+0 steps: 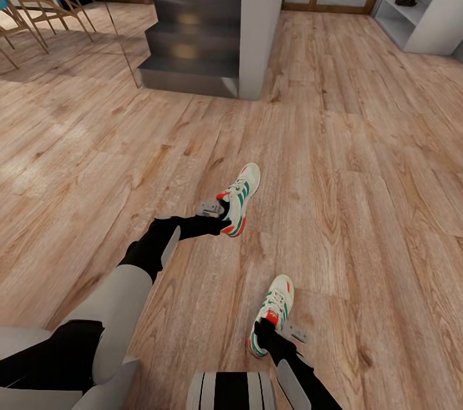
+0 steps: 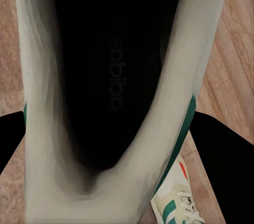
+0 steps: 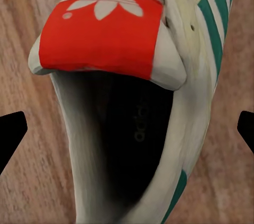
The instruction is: Pick up the two gym shoes and the two sandals from the corridor floor and place them onto the hallstand (shoe rack) in the corridor, making sure they are on the rack and not on the floor. Arrange them so the two gym shoes are next to each other and the two sandals are next to each other.
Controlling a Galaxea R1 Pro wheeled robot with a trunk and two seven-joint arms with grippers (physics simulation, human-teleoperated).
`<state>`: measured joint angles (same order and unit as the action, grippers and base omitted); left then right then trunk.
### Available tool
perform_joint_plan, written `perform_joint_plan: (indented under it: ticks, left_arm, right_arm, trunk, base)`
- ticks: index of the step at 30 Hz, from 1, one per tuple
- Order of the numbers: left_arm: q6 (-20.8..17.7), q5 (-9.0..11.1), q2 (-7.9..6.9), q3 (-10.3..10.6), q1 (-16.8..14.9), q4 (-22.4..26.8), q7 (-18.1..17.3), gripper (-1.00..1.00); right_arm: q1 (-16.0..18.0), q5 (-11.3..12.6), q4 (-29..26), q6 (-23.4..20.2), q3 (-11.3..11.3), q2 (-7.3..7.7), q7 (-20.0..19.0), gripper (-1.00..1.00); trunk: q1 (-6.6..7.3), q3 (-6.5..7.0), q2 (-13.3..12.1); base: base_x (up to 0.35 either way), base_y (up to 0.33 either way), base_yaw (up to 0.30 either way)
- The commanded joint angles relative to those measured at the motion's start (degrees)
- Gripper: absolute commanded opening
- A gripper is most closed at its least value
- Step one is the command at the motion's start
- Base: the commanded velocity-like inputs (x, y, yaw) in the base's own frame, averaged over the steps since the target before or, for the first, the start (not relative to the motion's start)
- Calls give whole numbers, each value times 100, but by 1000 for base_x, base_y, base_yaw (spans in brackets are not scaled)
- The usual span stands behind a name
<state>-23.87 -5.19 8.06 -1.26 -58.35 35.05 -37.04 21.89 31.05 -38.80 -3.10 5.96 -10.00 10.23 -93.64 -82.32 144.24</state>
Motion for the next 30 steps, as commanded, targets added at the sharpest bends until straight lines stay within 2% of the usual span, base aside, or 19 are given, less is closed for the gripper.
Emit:
perform_joint_plan:
  ticks: [1,9,17,30]
  left_arm:
    - [-21,-52,3,-15,-1,10,-36,-100]
    - [-21,-52,3,-15,-1,10,-36,-100]
    - [-21,-52,3,-16,-1,10,-33,-100]
    - [-21,-52,3,-15,-1,10,-32,-100]
  right_arm:
    - [0,24,-13,-24,10,0,40,100]
    - [0,24,-13,-24,10,0,41,100]
    - [0,24,-13,-24,8,0,40,100]
    - [0,24,-13,-24,7,0,40,100]
  trunk:
    - [1,-4,2]
    - [1,-20,2]
    - [-20,-230,12]
    - [-20,-258,12]
  base:
    - [0,0,4]
    - [0,0,13]
    - [0,0,37]
    - [0,0,38]
